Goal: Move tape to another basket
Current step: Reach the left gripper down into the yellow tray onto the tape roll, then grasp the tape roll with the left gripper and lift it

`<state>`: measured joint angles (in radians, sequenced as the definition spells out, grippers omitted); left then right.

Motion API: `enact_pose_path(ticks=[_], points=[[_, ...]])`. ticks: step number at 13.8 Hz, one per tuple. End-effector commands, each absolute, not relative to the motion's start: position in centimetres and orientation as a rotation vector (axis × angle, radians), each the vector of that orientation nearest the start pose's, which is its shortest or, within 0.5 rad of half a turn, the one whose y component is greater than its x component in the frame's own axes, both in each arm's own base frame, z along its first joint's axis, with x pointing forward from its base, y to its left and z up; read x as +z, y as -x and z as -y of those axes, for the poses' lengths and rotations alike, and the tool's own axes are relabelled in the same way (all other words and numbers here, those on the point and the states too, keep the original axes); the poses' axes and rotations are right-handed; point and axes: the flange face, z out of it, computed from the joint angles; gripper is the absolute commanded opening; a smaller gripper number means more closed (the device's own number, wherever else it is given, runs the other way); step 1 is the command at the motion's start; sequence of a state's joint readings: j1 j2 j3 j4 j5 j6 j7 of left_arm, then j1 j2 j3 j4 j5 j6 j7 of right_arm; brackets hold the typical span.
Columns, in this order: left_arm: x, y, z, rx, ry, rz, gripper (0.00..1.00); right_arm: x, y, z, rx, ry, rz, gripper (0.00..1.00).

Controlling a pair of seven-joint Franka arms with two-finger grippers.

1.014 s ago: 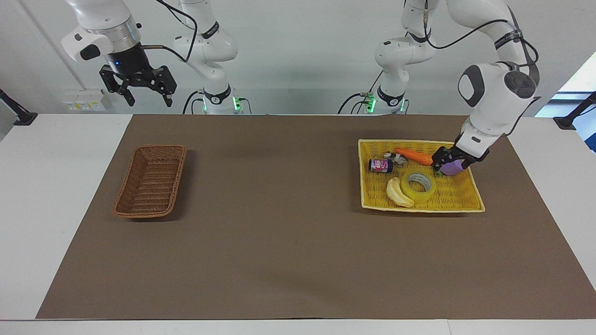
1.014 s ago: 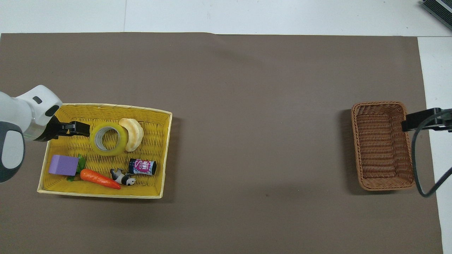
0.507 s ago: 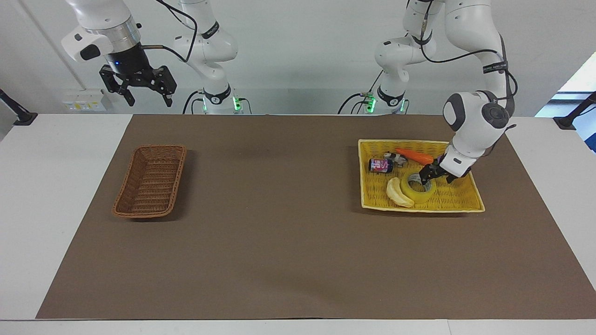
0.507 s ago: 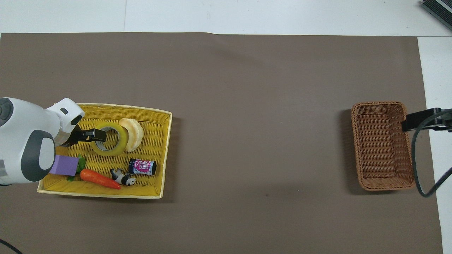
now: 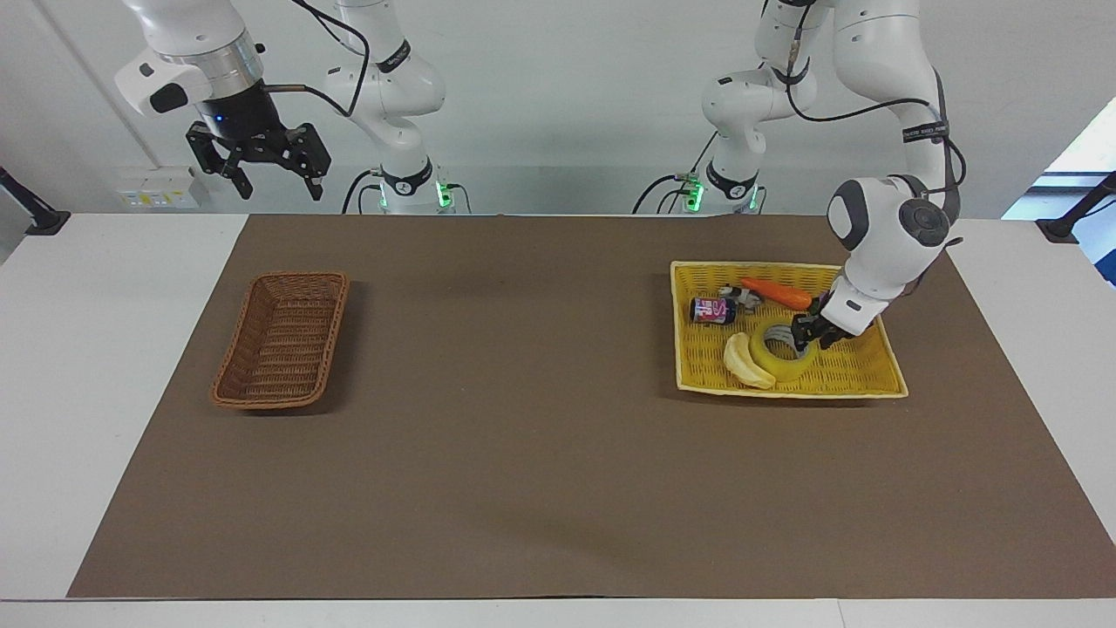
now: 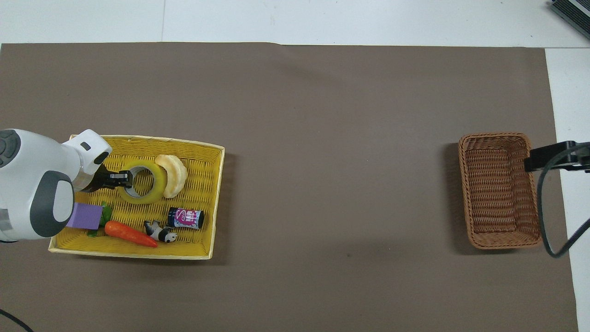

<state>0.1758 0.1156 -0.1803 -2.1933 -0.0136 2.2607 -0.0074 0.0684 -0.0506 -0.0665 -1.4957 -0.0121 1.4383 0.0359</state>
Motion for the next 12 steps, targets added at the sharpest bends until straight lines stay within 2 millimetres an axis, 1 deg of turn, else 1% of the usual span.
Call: enact_pose_path(ticks=[1,3,5,9,11,12], points=[[33.5,-53.9,-0.1,0.095,3.171,0.040,0.00,67.4,-52.3,0.5,0.012,3.147,-0.028,1.00],[34.8,-54.5,0.1,0.122,3.172,0.035,0.00,67.4,-52.3,0.5,0.010,3.147,-0.028,1.00],[36.8,-55.0,0.0,0.134,3.171,0.042,0.00,67.5,-52.3,0.5,0.007,3.147,-0.028,1.00],[41.8,-56.8,0.0,0.169,3.172,0.068,0.00,67.4,-52.3,0.5,0.010,3.147,-0.028,1.00],[44.7,-57.3,-0.1,0.167,3.170,0.082,0.00,67.4,-52.3,0.5,0.012,3.147,-0.028,1.00],[46.2,-57.4,0.2,0.165,3.170,0.088,0.00,67.4,-52.3,0.5,0.012,3.147,-0.028,1.00]])
